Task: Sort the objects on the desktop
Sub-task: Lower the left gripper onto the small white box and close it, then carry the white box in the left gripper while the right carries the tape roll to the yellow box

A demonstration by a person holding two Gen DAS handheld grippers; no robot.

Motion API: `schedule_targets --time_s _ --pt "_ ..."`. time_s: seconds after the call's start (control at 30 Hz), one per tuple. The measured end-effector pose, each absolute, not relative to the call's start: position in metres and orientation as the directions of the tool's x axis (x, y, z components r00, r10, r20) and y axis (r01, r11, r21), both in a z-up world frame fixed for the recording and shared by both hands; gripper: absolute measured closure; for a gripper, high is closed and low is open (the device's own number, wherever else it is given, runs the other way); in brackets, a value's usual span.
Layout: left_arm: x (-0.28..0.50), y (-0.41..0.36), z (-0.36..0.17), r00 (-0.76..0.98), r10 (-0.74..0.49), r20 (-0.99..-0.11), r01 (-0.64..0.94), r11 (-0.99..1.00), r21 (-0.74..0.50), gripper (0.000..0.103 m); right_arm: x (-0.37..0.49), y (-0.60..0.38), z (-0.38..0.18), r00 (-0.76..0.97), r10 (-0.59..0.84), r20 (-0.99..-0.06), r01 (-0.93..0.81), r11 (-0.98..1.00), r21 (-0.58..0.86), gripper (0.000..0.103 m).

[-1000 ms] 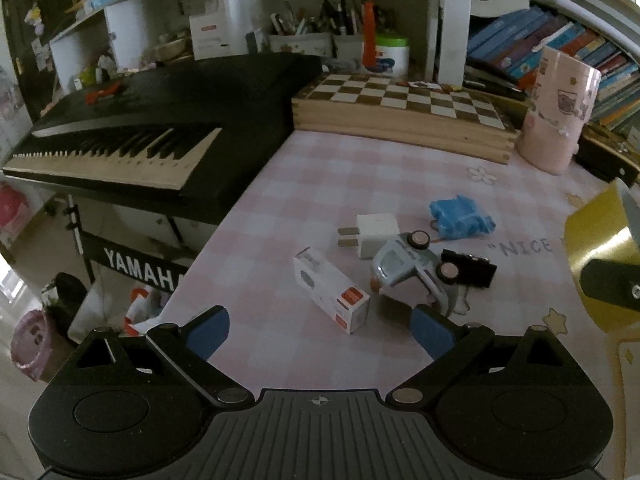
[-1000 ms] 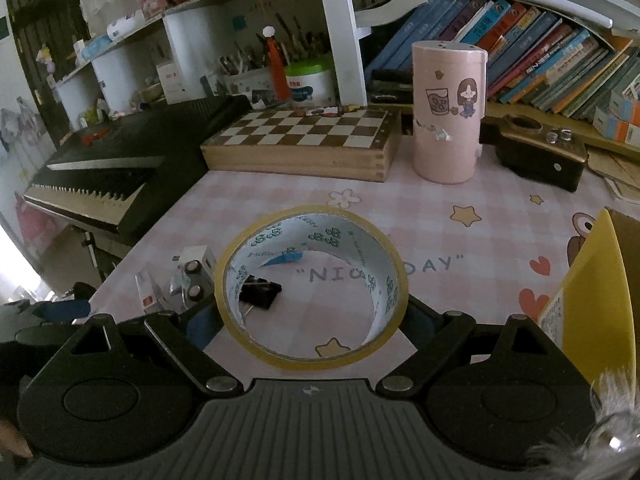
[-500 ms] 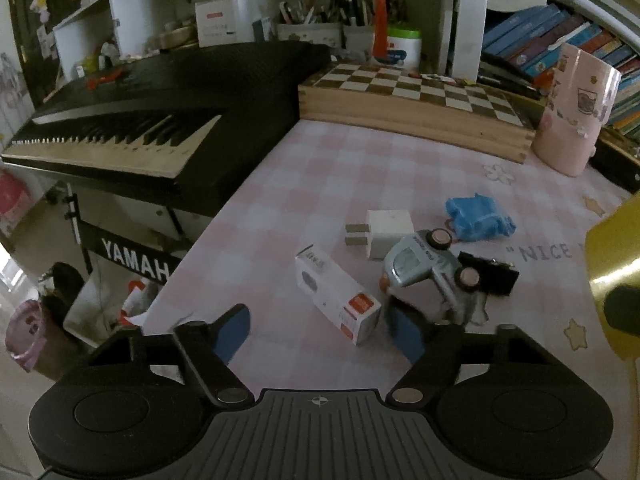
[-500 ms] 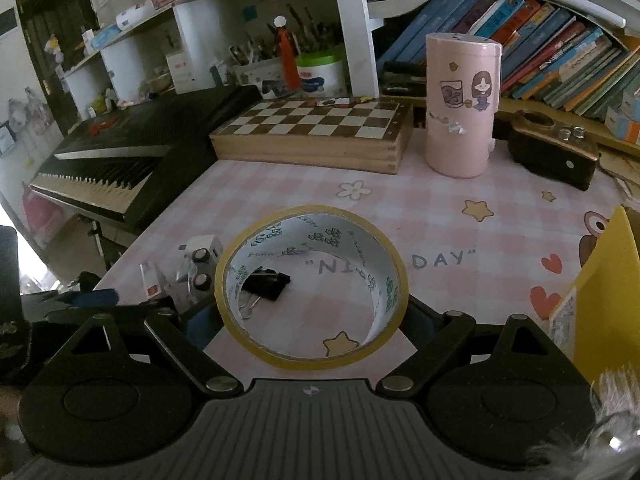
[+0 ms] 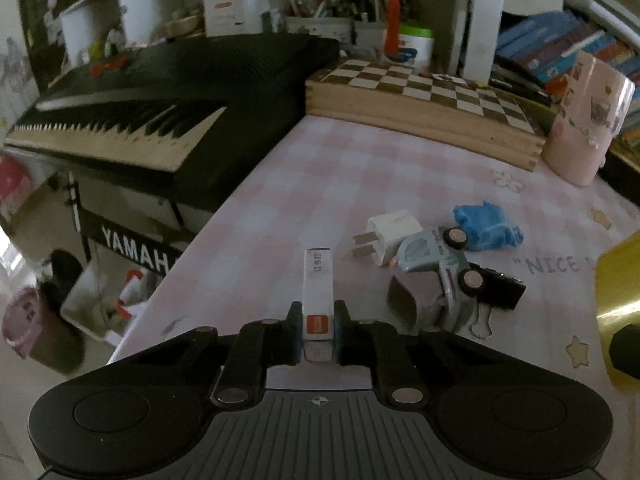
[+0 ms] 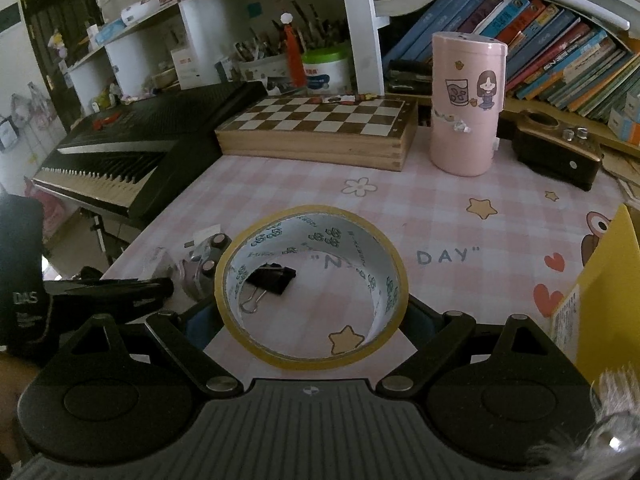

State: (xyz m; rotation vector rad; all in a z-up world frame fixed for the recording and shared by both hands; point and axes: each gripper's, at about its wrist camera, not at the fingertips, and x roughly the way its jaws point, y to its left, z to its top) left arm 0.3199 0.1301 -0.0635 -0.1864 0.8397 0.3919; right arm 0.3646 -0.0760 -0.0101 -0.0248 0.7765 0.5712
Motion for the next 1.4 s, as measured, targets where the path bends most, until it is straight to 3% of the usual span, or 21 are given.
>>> schedule_targets --time_s 0.47,0.93,1.4 --pt "0.26 0.129 -0.021 0.699 0.15 -0.699 -0.346 0.926 -0.148 0.09 0.33 -0.077 0.004 0.608 0.462 -0.646 -0.473 0.864 0.173 0.012" --pt "0.19 0.112 0.014 0.776 0.077 -0.626 -0.171 0.981 -0.091 0.09 0.256 -0.089 0.012 0.642 0.411 -0.647 -0.44 0.889 0.128 0.012" --pt "0.126 0.11 0.014 0.768 -0.025 -0.64 -0.047 0.994 -0.096 0.09 0.172 -0.09 0.007 0.66 0.349 -0.665 -0.335 0.929 0.155 0.012"
